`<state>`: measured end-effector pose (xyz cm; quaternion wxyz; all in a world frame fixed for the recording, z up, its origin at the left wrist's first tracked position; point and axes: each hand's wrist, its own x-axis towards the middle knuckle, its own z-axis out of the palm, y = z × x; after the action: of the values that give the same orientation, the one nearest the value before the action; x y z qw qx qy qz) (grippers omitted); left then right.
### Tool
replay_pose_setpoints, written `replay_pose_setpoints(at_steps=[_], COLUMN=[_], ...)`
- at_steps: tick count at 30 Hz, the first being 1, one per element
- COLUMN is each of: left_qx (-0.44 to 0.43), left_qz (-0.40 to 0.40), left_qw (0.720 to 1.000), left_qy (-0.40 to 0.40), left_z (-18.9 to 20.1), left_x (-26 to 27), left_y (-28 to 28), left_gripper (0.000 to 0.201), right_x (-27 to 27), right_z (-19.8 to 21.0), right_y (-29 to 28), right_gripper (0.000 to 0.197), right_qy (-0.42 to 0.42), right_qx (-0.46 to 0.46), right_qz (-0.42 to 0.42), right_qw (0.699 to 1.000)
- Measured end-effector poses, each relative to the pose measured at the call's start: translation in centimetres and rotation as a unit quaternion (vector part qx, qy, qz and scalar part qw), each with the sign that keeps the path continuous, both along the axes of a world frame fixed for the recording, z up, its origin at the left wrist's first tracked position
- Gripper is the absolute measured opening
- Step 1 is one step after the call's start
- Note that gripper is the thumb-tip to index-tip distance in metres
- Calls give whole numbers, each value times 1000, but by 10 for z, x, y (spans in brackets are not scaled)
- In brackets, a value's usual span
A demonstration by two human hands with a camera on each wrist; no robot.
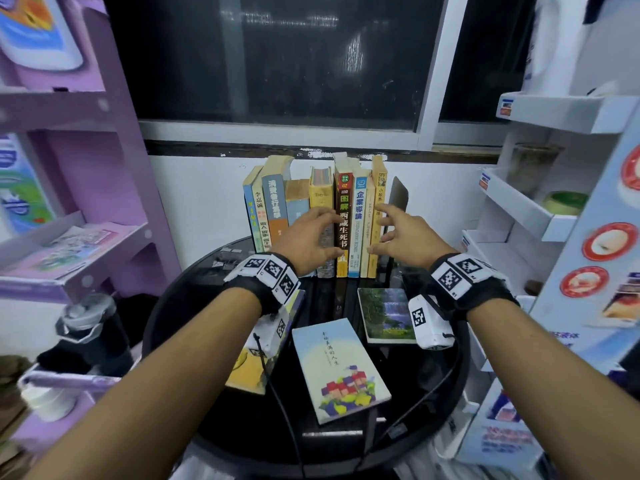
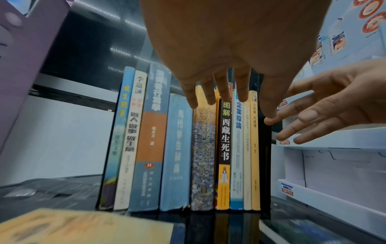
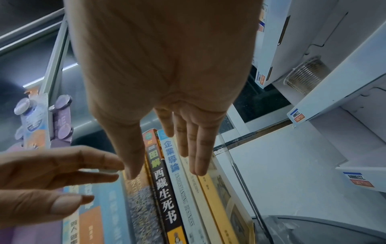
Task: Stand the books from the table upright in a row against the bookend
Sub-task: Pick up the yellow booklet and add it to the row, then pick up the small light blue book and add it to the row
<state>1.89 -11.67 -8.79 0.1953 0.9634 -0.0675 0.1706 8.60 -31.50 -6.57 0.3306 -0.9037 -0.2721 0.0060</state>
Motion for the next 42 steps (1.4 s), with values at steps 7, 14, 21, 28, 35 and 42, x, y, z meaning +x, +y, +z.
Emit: replay_pose_setpoints(at_steps=[7,14,21,28,35,42], left_qx=[-7,14,69,175,167,110], left_qz=[3,-4,12,9,3,-3], left_qw=[988,968,934,935,936,947], left_qy=[156,252,349,308,309,302], left_z=[-31,-52,-60,-64,-67,-69], left_x=[-35,-53,-60,-59,-57,-57], left_y=[-2,-4,-2,-9,-9,-7], left_gripper=[57,59,79,86,73,72], right_x=[-30,-52,-62,-64,-63,-58], right_z=[-26,-48,-58,-70,-76,-80], right_y=[5,13,23,31,35,38], right_gripper=[73,71,79,86,74,71], right_qy=[41,79,85,72,66,41], right_qx=[-117,-172,-252,-320,-327,-296], right_qz=[33,65,103,117,118,112], right_qw=[992,980,959,937,935,948])
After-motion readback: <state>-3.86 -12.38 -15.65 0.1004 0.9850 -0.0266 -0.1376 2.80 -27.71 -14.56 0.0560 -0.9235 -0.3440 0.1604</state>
